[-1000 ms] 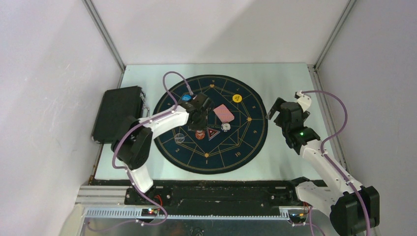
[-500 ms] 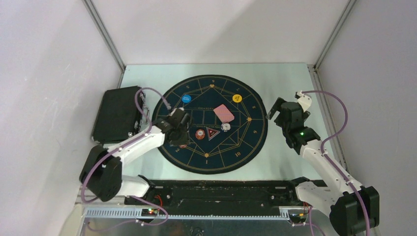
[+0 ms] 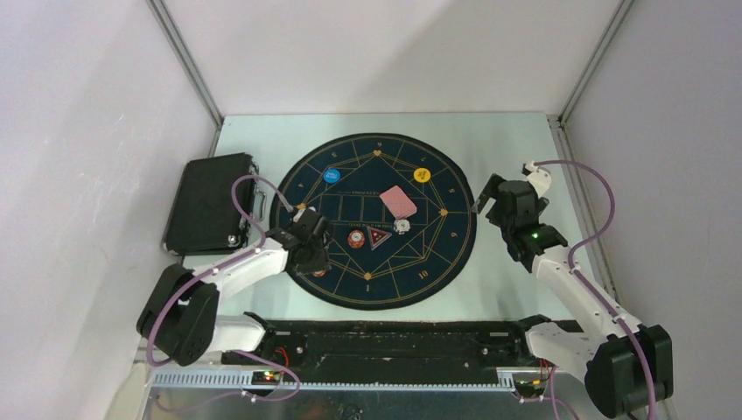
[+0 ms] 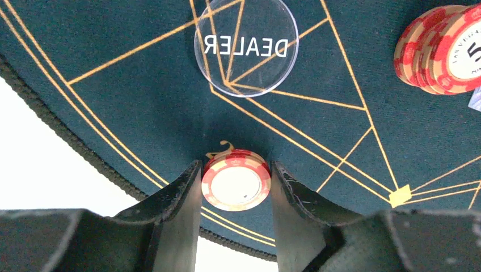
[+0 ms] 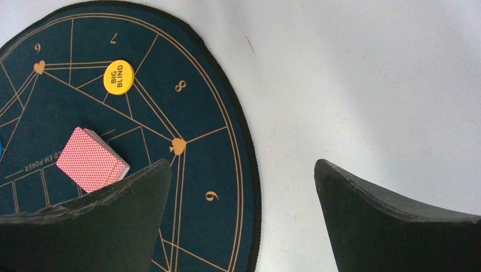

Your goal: Distribute texas hold em gaming equipment

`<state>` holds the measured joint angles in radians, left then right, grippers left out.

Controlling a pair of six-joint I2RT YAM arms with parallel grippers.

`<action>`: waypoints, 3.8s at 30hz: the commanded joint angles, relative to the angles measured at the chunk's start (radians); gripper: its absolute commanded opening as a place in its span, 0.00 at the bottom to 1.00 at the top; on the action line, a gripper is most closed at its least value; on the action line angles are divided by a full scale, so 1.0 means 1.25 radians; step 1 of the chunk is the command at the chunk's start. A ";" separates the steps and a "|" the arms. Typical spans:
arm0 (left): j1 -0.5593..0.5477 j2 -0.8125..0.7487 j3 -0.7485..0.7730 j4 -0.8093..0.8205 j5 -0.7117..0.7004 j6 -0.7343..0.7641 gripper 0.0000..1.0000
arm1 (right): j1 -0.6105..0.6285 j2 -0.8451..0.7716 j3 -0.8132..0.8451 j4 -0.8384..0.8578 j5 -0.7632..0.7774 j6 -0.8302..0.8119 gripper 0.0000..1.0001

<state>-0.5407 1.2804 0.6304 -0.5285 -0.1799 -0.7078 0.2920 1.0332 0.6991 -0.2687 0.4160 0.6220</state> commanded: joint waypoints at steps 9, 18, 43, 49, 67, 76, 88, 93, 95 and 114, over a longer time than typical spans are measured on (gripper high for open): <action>0.003 -0.017 0.026 -0.019 -0.022 -0.012 0.75 | -0.008 -0.003 0.002 0.024 -0.009 0.012 1.00; -0.003 -0.059 0.109 -0.015 0.033 0.039 1.00 | -0.012 -0.007 0.002 0.024 -0.012 0.010 1.00; -0.023 0.353 0.424 0.010 0.112 0.135 0.93 | -0.037 -0.004 0.002 0.016 -0.019 0.010 1.00; -0.026 0.381 0.428 -0.006 0.084 0.135 0.87 | -0.040 0.001 0.002 0.017 -0.023 0.011 1.00; -0.040 0.411 0.422 0.006 0.128 0.132 0.57 | -0.041 0.009 0.002 0.020 -0.035 0.012 1.00; -0.046 0.399 0.425 0.011 0.137 0.123 0.36 | -0.043 0.009 0.002 0.020 -0.036 0.013 1.00; -0.048 0.373 0.438 -0.015 0.093 0.120 0.33 | -0.043 0.010 0.002 0.020 -0.041 0.013 1.00; -0.049 0.363 0.440 -0.010 0.095 0.118 0.32 | -0.043 0.012 0.002 0.019 -0.044 0.012 1.00; -0.050 0.362 0.443 -0.014 0.093 0.119 0.32 | -0.043 0.012 0.002 0.019 -0.043 0.013 1.00; -0.048 0.327 0.447 -0.036 0.052 0.121 0.26 | -0.044 0.009 0.002 0.018 -0.047 0.013 1.00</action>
<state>-0.5964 1.7531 1.1416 -0.5629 -0.0723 -0.5503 0.2398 1.0458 0.6991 -0.2672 0.3527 0.6224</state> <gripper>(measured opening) 0.458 0.997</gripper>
